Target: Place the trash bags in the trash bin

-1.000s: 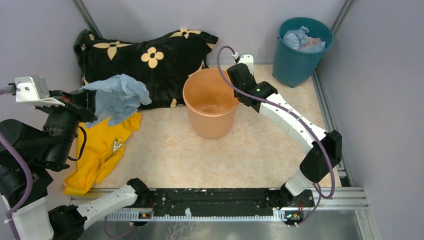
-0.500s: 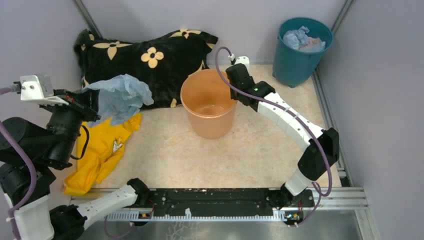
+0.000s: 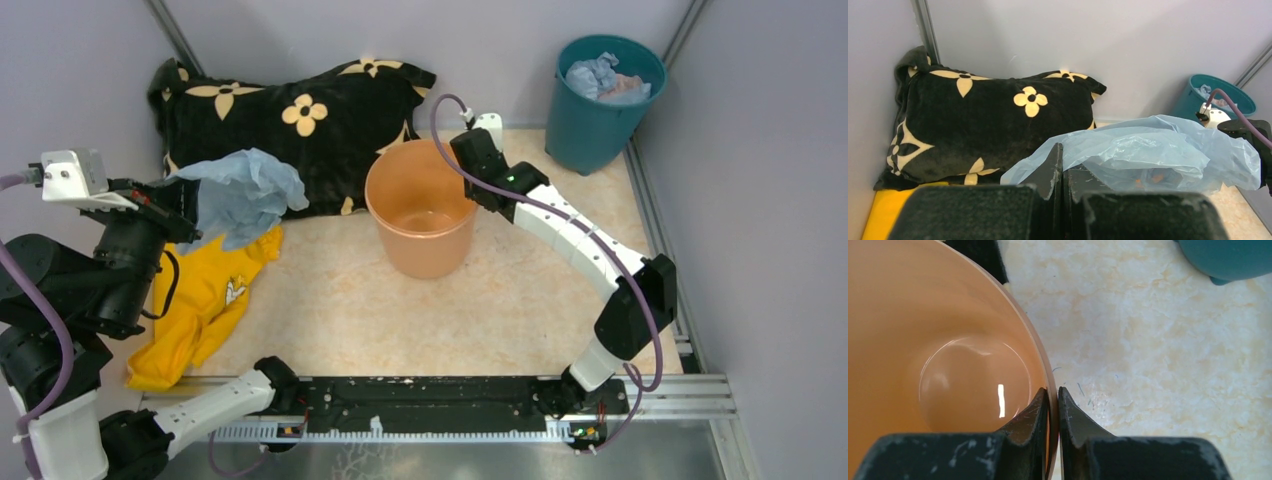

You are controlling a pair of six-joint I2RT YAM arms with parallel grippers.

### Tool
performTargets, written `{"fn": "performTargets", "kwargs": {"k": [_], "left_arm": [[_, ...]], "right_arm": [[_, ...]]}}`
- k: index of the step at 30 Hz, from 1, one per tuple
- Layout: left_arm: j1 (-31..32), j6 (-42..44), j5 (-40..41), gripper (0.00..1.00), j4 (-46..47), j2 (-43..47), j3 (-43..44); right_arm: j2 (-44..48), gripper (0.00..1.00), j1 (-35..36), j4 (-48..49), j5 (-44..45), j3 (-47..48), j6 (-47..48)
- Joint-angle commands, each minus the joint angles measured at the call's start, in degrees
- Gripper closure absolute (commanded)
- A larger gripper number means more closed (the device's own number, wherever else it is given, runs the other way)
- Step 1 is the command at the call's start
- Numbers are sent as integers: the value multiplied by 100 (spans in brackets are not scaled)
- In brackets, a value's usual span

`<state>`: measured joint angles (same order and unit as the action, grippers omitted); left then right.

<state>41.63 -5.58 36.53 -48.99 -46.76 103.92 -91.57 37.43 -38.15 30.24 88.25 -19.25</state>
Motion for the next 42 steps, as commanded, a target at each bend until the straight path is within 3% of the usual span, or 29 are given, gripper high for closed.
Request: {"fn": "performTargets", "kwargs": {"k": [1,5,7,12,15,19,26,29,32,37,42], "left_arm": [[-14,-61,-112,100,107,18,-13],[-10,-151,-499,100,56,-63,17],[-14,-222,-810,100,31,-139,19],[-14,-313,-1868,100,230,-292,-192],[-14,-317,-2556,100,315,-466,-217],[-7,-289,-3136,100,480,-651,-266],[-14,-491,-3104,100,686,-1345,-29],[-10,-631,-3283,100,747,-1768,216],[-9,-758,-3697,100,713,-2213,574],[-23,-901,-4397,100,437,-2965,1252],[-23,-1029,-4630,100,430,-3156,1320]], "right_arm": [[149,99,-155,25,659,368,70],[151,98,-380,86,648,338,187],[226,92,-478,228,463,252,303],[751,41,-504,532,-115,59,605],[1360,30,-505,473,-238,-14,689],[2381,30,-509,325,-983,-154,701],[4067,35,-496,1188,-4931,-1296,765],[4283,35,-464,1591,-5734,-1835,748],[4287,36,-242,1844,-5850,-2092,858],[4290,36,362,2154,-5308,-2186,1108],[4389,35,459,2535,-5013,-2251,1056]]}}
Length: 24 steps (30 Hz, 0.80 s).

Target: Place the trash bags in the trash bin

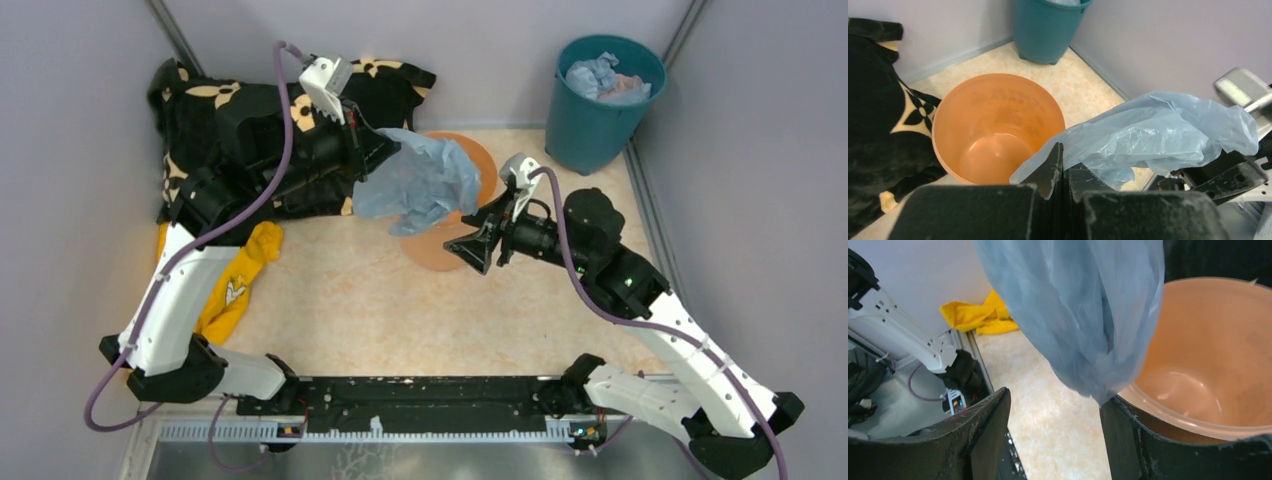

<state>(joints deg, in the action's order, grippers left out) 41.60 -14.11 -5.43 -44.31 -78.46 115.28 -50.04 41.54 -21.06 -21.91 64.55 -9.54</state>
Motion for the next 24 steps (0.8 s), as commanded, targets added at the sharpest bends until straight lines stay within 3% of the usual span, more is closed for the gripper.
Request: {"fn": "performTargets", "kwargs": {"k": [1,5,9,15,19,24], "left_arm": [[-21,-187,-452,100,-32,14,144],[-19,-204,-494,100,-20,20,-35],[-21,-239,-542,100,77,102,-201],[-20,-241,-546,100,81,258,-323],[-19,-233,-572,100,132,367,-405],[-29,-151,-519,100,-123,213,-47]], "right_arm": [[285,35,53,938,239,77,58],[463,37,49,1230,473,-3,-40],[443,49,53,1304,614,57,-89],[400,37,52,1105,1331,116,-151],[342,37,55,805,1887,217,-178],[499,37,55,679,1641,303,-367]]}}
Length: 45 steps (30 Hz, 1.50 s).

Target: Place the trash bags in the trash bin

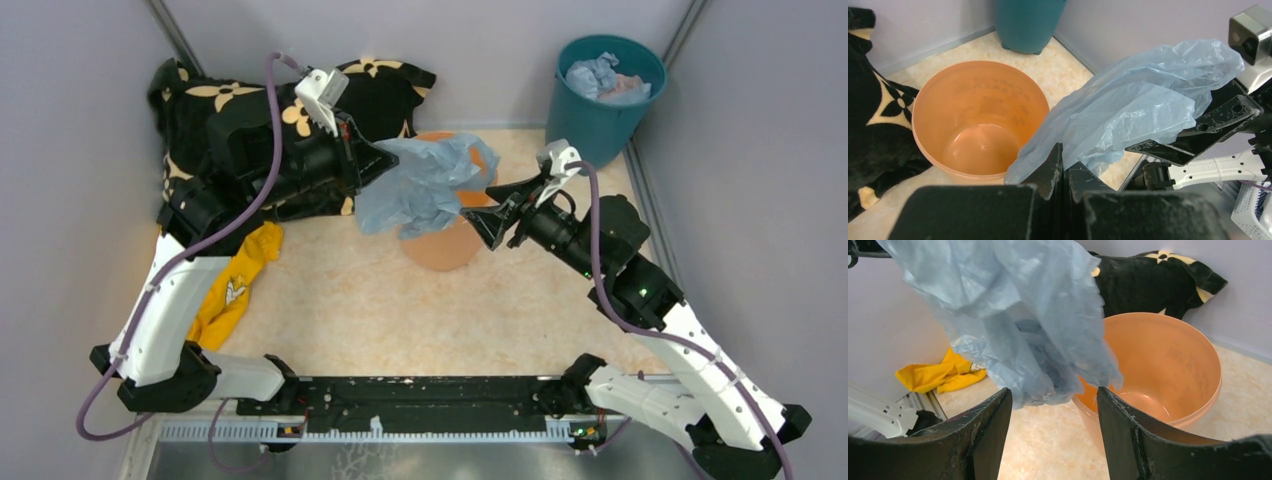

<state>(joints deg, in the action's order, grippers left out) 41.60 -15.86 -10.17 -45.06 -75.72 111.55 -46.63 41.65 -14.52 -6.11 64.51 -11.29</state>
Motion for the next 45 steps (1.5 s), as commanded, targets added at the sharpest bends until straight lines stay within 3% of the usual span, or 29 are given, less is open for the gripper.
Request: {"fn": "performTargets", "kwargs": {"k": [1,9,17,23,27,31,36,40,45], "left_arm": [[-28,29,2,100,-97,-134,449],[-181,-87,-366,100,-187,-1364,1662],[-1242,-564,-1131,100,295,-1641,1449],[-1583,-655,-1779,100,4,-1908,1760],[-1585,-448,-1892,100,185,-1434,973],[-1585,-689,-2050,100,1175,-338,-491],[-1585,-1298,-2598,100,1412,131,-763],[-1586,-1817,-2929,100,2113,412,-1303],[-1585,-2329,-3228,100,2600,553,-1964]], "right_arm": [[155,37,40,-44,12,369,-221],[76,35,42,-214,572,609,-258],[-614,40,12,-411,1580,1096,-424],[-764,42,-208,-542,1356,1233,-940],[-444,43,-210,-161,766,736,-972],[-47,40,-223,-303,1010,604,-1035],[-90,39,-225,-937,687,1042,-960],[-164,37,-223,-1191,66,983,-867],[18,32,-221,-740,-486,424,-905]]}}
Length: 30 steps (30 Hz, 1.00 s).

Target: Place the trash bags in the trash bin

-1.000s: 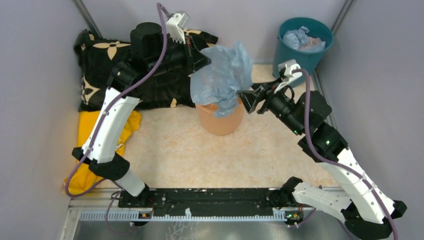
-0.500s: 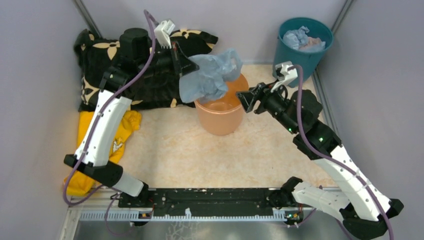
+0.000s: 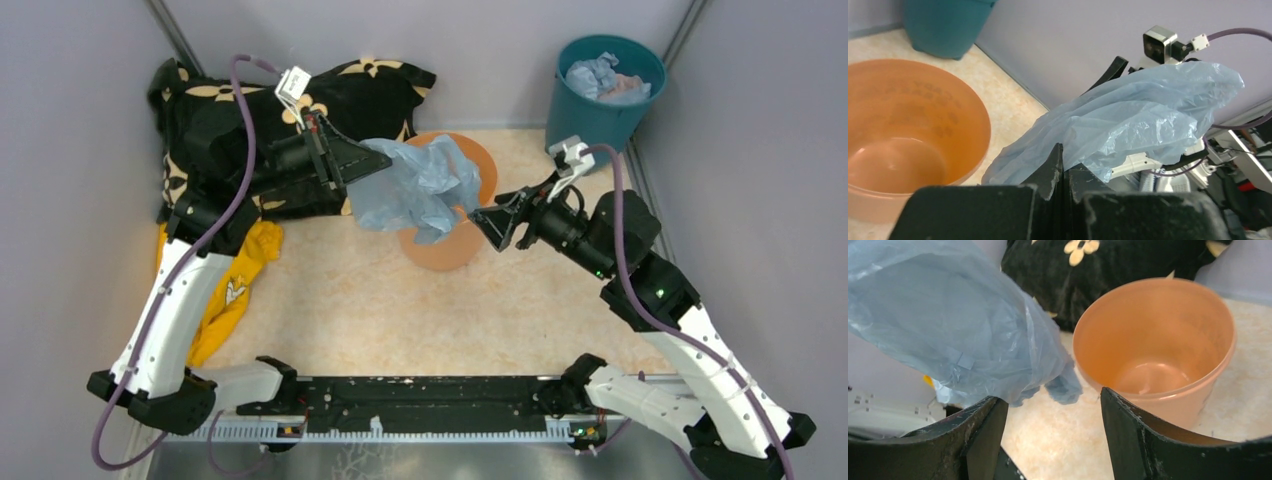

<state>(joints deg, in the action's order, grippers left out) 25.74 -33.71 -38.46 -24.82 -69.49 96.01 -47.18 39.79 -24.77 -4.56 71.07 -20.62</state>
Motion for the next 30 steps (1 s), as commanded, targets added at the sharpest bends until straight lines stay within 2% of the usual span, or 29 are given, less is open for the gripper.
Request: {"fn": "performTargets", "kwargs": {"k": [1,5,14,19,25,30], "left_arm": [[-1,-559,-387,100,605,-53,-491],[2,-638,-342,100,572,-143,-503],[2,-484,-206,100,93,-451,224],[1,-453,-175,100,78,-569,157],[2,-494,-233,100,212,-670,57],[2,-572,-338,100,287,-697,54]], "right_arm": [[58,32,-34,364,-826,-211,-7],[72,32,-35,655,-1147,-138,-156],[-305,34,-31,768,-1317,140,39],[-244,34,-33,927,-1506,92,-48],[-22,34,-33,993,-1294,4,37],[-36,38,-33,1148,-1210,-61,67]]}}
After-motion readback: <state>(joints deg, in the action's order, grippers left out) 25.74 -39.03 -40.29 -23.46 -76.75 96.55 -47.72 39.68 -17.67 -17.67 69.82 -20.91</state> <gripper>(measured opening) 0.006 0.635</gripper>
